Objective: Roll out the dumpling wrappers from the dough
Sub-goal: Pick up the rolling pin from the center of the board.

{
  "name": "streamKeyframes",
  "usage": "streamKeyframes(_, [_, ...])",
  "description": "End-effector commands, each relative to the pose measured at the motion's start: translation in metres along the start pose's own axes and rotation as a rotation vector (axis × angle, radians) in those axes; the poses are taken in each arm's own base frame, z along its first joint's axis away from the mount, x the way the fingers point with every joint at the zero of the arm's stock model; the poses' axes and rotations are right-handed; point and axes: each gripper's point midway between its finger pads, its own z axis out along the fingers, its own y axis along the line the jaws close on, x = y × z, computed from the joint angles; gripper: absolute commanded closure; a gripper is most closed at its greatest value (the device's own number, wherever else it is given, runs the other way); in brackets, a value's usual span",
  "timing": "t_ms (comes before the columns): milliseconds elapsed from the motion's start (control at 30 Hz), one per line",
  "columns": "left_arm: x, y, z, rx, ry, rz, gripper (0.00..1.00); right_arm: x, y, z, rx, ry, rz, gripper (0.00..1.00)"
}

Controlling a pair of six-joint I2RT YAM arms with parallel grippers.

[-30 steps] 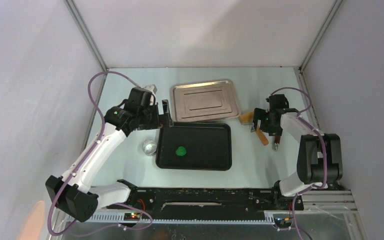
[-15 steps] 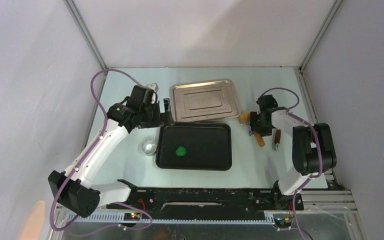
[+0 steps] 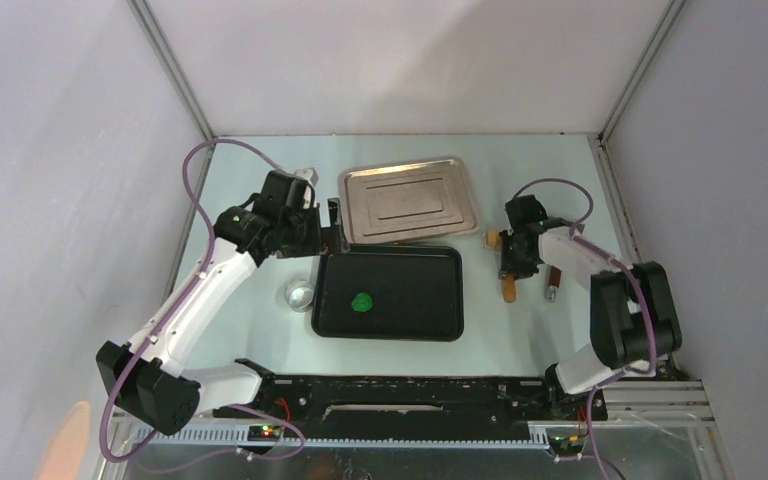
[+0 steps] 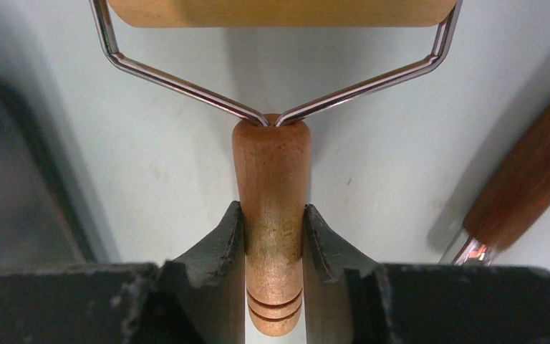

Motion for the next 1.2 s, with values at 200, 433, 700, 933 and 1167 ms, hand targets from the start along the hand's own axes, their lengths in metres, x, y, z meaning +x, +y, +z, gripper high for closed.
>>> streamKeyframes(200, [-0.007,-0.057,-0.001,0.284,0.013,-0.059,0.0,-0.001,0.057,-0.086,-0.268,-0.174,0.023,1.0])
streamKeyframes(433, [-0.023,-0.093,-0.004,0.422,0.018,-0.034,0.0,0.006,0.098,-0.126,-0.415,-0.207,-0.123,1.0])
streamKeyframes(700, [-0.016,-0.122,0.004,0.507,0.105,0.003,0.0,0.013,0.152,-0.163,-0.54,-0.294,-0.374,1.0])
streamKeyframes(933, [-0.002,-0.148,-0.001,0.625,0.167,0.05,0.0,0.02,0.183,-0.18,-0.604,-0.364,-0.506,1.0])
streamKeyframes(1167, [0.009,-0.155,0.008,0.671,0.24,0.013,0.0,0.023,0.198,-0.192,-0.651,-0.406,-0.604,1.0])
